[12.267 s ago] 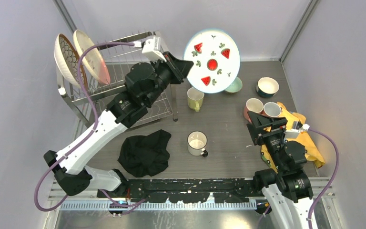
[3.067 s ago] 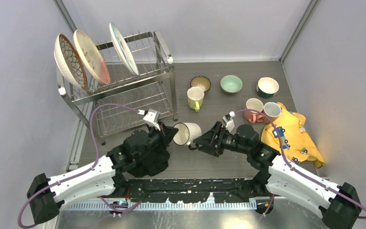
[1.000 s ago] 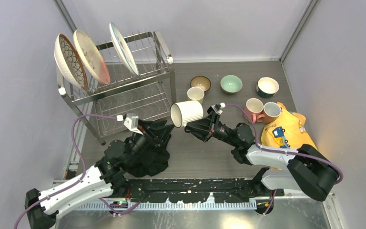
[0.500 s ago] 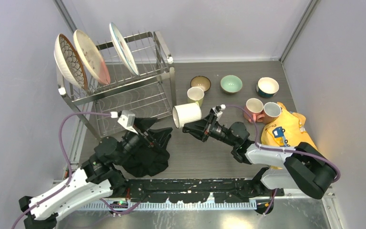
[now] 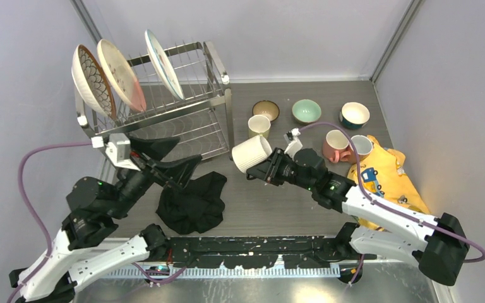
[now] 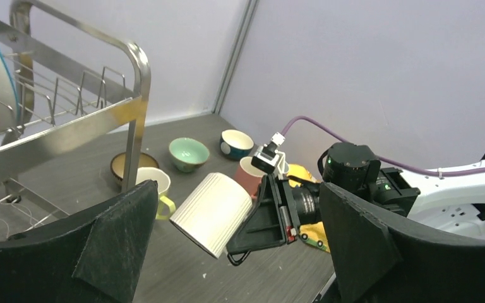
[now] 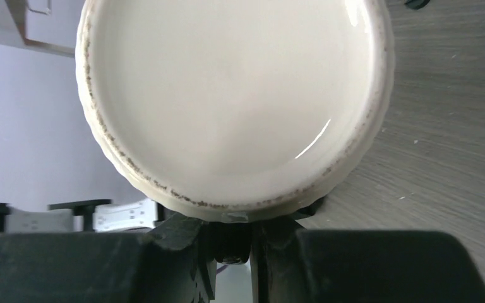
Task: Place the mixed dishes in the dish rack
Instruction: Turn the cup upside down in the dish rack.
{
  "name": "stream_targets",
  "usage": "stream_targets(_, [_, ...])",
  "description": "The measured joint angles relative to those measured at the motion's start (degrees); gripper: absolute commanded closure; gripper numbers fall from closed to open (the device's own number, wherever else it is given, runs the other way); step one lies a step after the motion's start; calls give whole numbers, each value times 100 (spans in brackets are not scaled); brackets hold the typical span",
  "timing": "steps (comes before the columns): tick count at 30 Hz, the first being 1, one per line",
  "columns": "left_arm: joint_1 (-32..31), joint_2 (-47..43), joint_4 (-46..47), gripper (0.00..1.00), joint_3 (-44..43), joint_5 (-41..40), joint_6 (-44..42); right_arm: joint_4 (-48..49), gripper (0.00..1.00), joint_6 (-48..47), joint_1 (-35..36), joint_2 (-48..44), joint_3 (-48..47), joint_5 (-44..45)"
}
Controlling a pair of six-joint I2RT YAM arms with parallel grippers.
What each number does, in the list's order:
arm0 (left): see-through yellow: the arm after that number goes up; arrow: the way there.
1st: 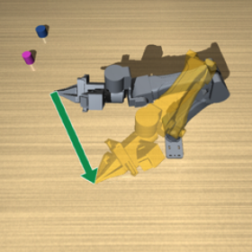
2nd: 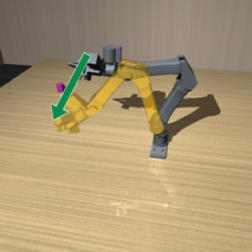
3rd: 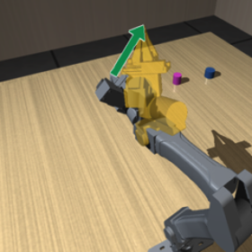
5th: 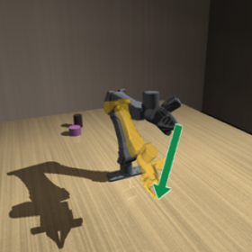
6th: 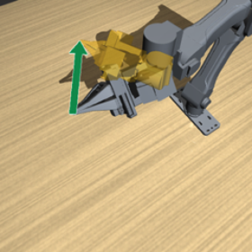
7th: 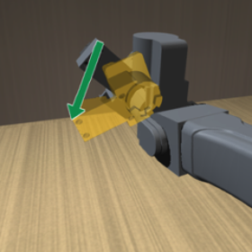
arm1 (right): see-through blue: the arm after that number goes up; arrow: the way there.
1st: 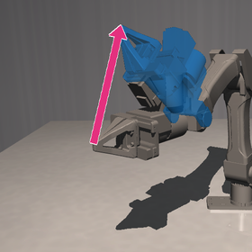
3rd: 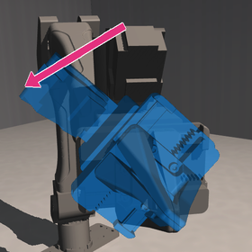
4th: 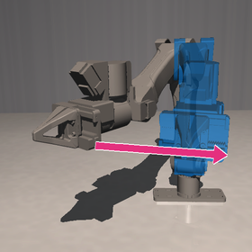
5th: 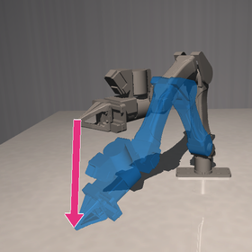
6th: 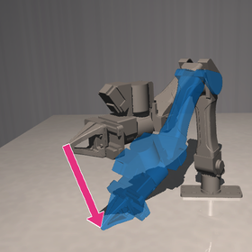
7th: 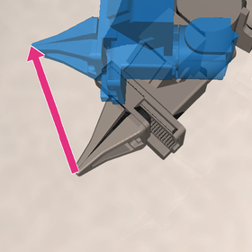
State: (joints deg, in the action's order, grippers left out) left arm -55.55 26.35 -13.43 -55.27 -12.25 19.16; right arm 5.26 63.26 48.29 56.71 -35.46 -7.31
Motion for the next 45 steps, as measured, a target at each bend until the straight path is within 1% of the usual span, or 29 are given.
stream_targets(4, [0, -13, -321, 0, -431, -31, -15, -782, 99, -815, 439, 188, -551, 610])
stream_targets(9, [0, -68, -706, 0, -691, -76, 7, -1471, 99, -1635, 1191, 898, -1145, 1362])
stream_targets(12, [0, -122, -916, 0, -767, -125, 22, -1764, 99, -2046, 1580, 1366, -1497, 1751])
stream_targets(16, [0, -203, -1110, 0, -846, -170, 35, -1945, 99, -2503, 1891, 1912, -1961, 2100])
stream_targets(26, [0, -319, -1390, 0, -1147, -195, 118, -1945, 99, -3462, 2092, 3008, -2826, 2778])
stream_targets(32, [0, -424, -1462, 0, -1196, -195, 144, -1991, 99, -3978, 2149, 3574, -3252, 3010])
stream_targets(45, [0, -538, -1475, 0, -1244, -234, 164, -2017, 99, -5228, 2166, 4988, -4614, 3746])
